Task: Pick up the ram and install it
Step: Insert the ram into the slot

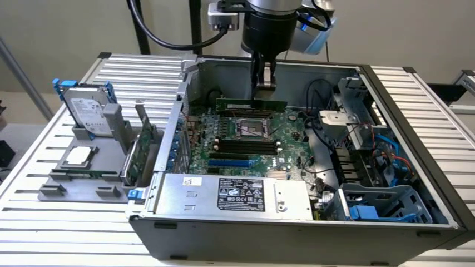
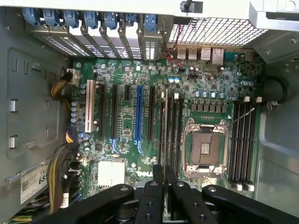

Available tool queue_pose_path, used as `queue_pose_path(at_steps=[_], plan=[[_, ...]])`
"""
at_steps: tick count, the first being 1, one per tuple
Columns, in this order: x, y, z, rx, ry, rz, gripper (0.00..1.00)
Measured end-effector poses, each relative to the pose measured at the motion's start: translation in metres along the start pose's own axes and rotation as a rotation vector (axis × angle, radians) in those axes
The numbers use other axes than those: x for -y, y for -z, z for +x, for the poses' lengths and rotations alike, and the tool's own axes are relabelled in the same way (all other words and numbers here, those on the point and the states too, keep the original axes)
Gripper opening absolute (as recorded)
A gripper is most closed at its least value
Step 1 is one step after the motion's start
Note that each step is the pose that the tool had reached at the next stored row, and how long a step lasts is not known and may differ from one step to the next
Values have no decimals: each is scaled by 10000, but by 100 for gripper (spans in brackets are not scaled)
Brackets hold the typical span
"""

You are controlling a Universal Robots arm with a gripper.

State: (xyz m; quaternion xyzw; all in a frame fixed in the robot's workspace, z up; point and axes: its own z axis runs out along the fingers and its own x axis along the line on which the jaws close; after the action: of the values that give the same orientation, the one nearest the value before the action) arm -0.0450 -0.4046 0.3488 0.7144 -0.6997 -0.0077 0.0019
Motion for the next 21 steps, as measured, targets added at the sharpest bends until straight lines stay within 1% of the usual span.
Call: queue_pose_path(at_steps=[3,11,21], plan=[[0,-9,0,2,1,0,0],[4,-154,-39,0,-2,0,0],[30,-338,-187,2,-81,-1,0]])
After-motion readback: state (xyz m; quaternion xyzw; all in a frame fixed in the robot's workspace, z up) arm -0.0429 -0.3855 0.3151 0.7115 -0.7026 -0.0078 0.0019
